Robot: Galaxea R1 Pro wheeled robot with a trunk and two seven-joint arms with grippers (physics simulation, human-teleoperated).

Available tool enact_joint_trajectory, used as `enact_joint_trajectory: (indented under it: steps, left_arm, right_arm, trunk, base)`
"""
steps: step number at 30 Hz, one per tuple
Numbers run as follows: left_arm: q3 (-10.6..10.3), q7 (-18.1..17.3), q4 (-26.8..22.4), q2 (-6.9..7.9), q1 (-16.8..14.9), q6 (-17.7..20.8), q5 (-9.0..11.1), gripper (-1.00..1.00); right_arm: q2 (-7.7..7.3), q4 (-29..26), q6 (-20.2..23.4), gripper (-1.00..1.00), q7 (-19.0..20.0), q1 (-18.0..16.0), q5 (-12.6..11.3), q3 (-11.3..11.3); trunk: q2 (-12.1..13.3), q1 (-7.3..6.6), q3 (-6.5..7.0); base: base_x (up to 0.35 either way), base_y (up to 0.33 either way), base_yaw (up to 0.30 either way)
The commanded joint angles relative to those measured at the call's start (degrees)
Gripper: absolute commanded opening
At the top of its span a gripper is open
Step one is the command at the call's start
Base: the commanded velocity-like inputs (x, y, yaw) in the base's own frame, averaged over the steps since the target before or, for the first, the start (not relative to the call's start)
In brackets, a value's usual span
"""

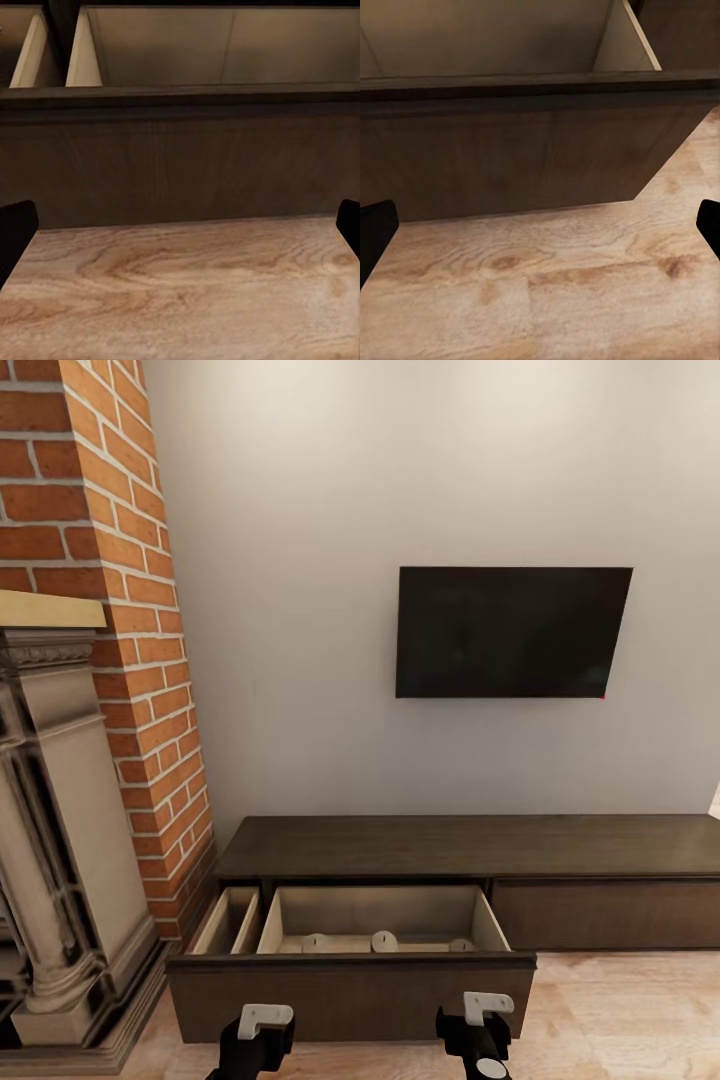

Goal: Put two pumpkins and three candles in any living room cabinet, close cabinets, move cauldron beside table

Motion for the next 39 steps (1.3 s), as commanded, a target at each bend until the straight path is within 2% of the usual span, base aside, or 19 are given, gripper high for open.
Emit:
enact_joint_trajectory:
  steps: [1,3,39]
  left_arm:
    - [-0.5,0.5,0.03,0.05,-0.06,-0.25,0.4,1.0]
    - [-0.49,0.53,0.01,0.05,-0.06,-0.25,0.4,1.0]
    - [-0.23,0.55,0.03,0.05,-0.06,-0.25,0.4,1.0]
  right_arm:
    - [-0.02,0.01,-0.34,1.0,-0.24,-0.07,-0.61,0.48]
    - [-0.02,0.01,-0.34,1.0,-0.22,-0.07,-0.62,0.47]
    - [0.07,0.01,-0.34,1.0,-0.09,-0.07,-0.62,0.64]
  trunk:
    - [-0.03,-0.01,-0.06]
    - [-0.03,-0.01,-0.06]
    - [-14.47,7.9,-6.53]
  base:
    - [0.0,0.0,0.0]
    - [0.0,0.0,0.0]
    - [0.0,0.0,0.0]
